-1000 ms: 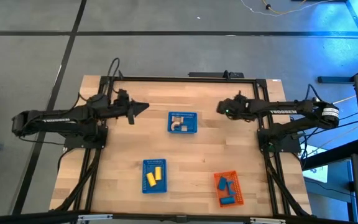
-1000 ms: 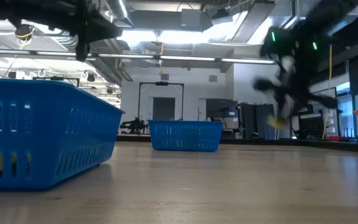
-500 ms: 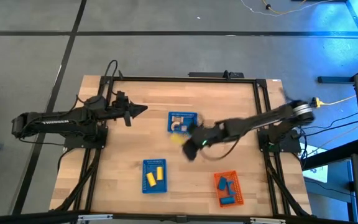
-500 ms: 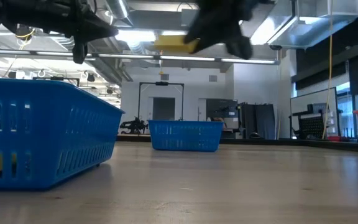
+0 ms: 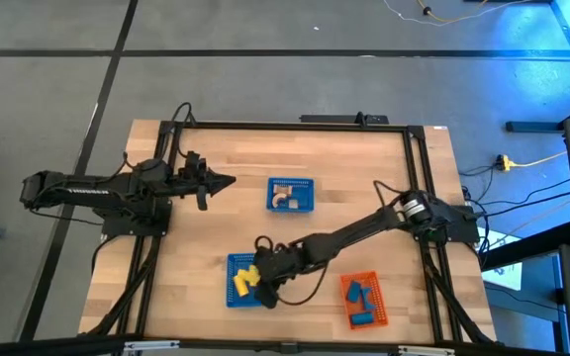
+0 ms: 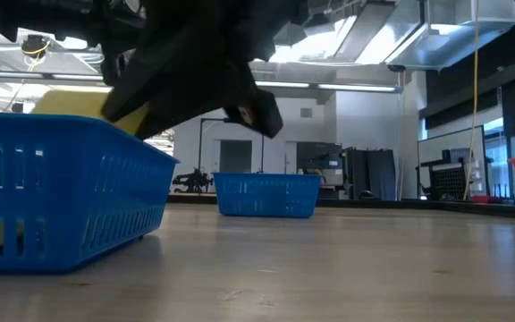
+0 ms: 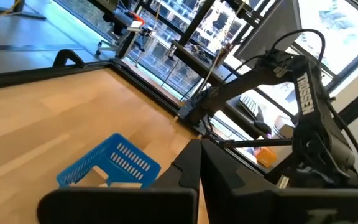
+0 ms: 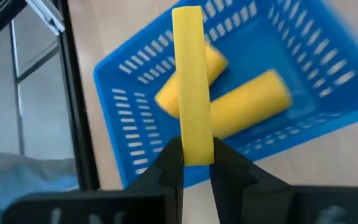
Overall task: Sort & place blocks by color
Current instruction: Put the yellow block into the bottom blue basket, then return to Home Position
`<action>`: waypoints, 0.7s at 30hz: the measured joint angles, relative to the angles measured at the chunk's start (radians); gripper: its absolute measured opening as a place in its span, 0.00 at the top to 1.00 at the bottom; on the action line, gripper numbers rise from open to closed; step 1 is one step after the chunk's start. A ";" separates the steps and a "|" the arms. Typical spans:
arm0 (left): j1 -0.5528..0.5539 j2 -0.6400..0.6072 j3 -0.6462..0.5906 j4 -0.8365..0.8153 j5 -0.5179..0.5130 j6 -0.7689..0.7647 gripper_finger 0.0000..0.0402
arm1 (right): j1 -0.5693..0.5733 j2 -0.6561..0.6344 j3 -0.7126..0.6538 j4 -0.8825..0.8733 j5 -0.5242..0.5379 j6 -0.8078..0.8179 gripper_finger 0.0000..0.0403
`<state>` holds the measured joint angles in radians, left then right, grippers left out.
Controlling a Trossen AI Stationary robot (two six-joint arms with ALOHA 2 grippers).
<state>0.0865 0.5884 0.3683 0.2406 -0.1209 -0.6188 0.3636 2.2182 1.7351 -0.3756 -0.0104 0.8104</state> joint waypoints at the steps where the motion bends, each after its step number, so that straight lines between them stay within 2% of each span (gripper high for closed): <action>1: -0.011 0.000 0.000 0.000 -0.013 -0.004 1.00 | 0.002 0.011 0.012 0.000 -0.008 0.018 0.88; 4: -0.040 0.000 0.000 0.000 -0.034 -0.015 1.00 | 0.006 0.025 0.023 -0.006 -0.019 0.056 0.83; 14: -0.114 0.000 0.000 0.001 -0.046 -0.003 1.00 | 0.005 0.002 0.024 -0.021 -0.010 0.105 0.53; 21: -0.129 -0.007 0.001 0.003 -0.047 0.013 1.00 | 0.010 -0.114 0.024 -0.155 0.015 0.059 0.49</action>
<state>-0.0429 0.5812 0.3691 0.2440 -0.1677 -0.6059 0.3736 2.1041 1.7592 -0.5307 0.0047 0.8692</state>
